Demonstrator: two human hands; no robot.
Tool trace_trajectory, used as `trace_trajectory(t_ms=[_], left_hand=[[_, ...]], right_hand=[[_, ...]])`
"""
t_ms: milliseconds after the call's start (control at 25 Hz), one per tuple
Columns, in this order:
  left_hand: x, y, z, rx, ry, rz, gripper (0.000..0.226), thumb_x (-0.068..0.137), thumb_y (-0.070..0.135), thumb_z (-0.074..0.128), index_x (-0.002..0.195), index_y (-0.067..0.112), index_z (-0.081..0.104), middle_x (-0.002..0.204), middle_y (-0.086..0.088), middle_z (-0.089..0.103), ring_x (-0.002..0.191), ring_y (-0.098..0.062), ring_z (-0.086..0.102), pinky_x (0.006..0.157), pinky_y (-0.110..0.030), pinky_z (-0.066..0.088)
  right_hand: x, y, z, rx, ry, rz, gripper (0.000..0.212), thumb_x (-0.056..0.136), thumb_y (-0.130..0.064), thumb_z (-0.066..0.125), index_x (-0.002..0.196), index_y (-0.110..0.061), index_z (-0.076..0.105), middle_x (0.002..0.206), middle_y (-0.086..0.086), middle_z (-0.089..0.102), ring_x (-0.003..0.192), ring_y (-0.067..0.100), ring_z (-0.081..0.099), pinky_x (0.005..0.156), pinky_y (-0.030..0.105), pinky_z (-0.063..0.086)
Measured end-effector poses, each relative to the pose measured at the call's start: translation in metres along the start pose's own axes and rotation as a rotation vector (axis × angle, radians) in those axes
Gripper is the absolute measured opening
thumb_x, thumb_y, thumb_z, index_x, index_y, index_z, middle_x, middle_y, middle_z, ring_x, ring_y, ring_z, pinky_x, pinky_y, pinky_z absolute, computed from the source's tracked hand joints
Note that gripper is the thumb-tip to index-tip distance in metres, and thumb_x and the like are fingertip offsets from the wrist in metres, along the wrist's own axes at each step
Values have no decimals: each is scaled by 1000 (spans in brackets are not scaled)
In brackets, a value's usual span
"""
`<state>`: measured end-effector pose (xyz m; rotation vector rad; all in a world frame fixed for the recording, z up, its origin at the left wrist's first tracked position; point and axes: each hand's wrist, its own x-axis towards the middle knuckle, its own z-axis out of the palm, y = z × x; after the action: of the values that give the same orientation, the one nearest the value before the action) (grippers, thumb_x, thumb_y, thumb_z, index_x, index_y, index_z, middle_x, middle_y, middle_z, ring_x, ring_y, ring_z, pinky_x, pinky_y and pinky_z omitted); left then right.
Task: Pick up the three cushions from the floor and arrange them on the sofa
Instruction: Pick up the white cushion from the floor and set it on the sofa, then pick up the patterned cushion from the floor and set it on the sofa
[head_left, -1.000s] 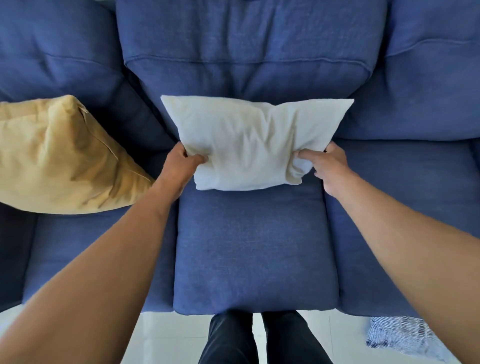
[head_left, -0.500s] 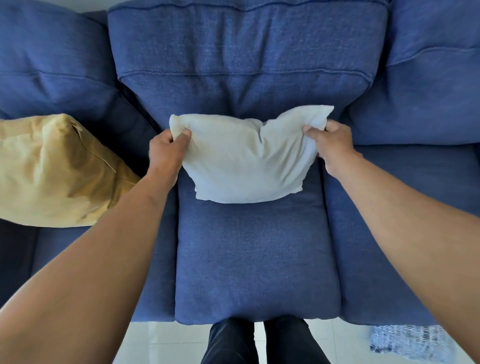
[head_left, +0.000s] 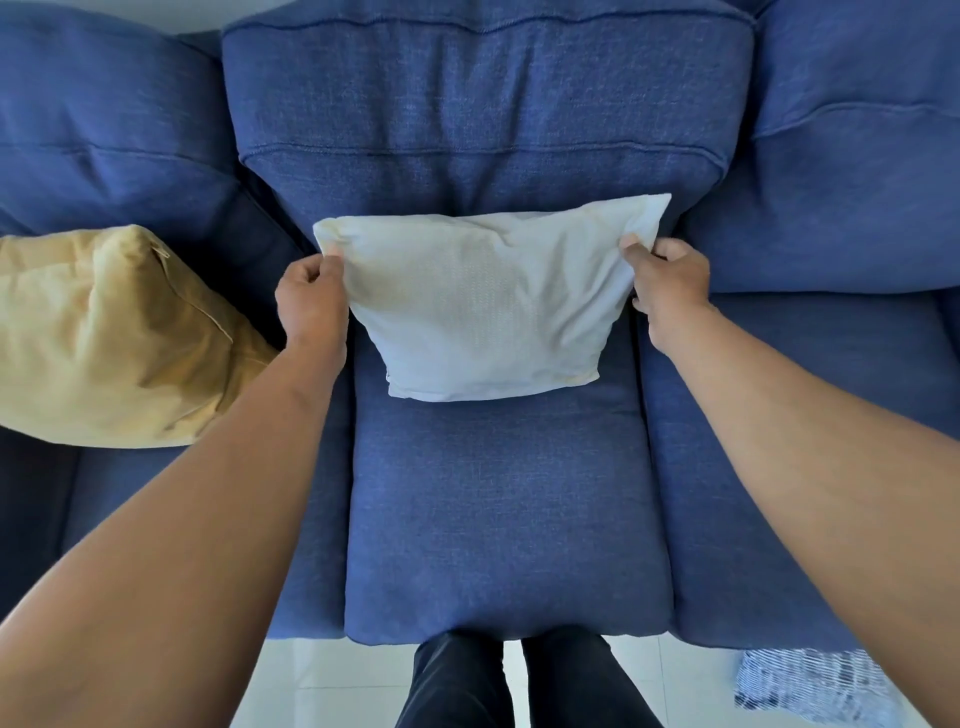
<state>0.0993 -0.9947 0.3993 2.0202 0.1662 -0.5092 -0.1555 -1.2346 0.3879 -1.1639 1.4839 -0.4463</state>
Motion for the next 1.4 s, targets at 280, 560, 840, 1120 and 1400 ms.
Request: trace_trajectory(t_ms=[280,560,840,1120,1400], left_hand=[[-114,-33,-15,328,-45,97,38,103,34,48,105,4,72,83,4,66,80,-23,63,72,-37,51],[-205,-59,-6,646,-420,437,56,110,37,49,161,14,45,171,-6,40,158,-26,38,125,-48,37],[-284,-67,-16,775,-610,795,63,111,33,48,166,7,31,177,-11,24,166,-26,16,134,-44,16],[-376,-110,-33,877,-832,1025,66,111,36,45,169,10,23,179,-8,14,167,-23,7,135,-43,7],[-495,-143,26,963,-1090,1300,67,111,37,46,168,10,24,179,-7,16,167,-23,7,134,-43,5]], right_hand=[[-75,17,-33,-330,-82,-115,60,103,-42,61,153,-11,52,153,8,59,139,24,57,117,37,44],[-160,51,-67,-837,-169,-352,62,111,-35,43,164,-5,27,177,14,15,165,28,6,129,50,20],[-249,98,-132,-936,-12,-304,70,112,-43,36,168,-7,15,179,12,1,166,27,-5,131,55,14],[-348,168,-223,-879,189,-161,74,111,-45,37,168,-5,11,179,14,0,166,29,-5,131,56,13],[-407,245,-338,-698,377,58,76,112,-46,36,169,-7,6,179,13,-6,165,29,-10,130,57,7]])
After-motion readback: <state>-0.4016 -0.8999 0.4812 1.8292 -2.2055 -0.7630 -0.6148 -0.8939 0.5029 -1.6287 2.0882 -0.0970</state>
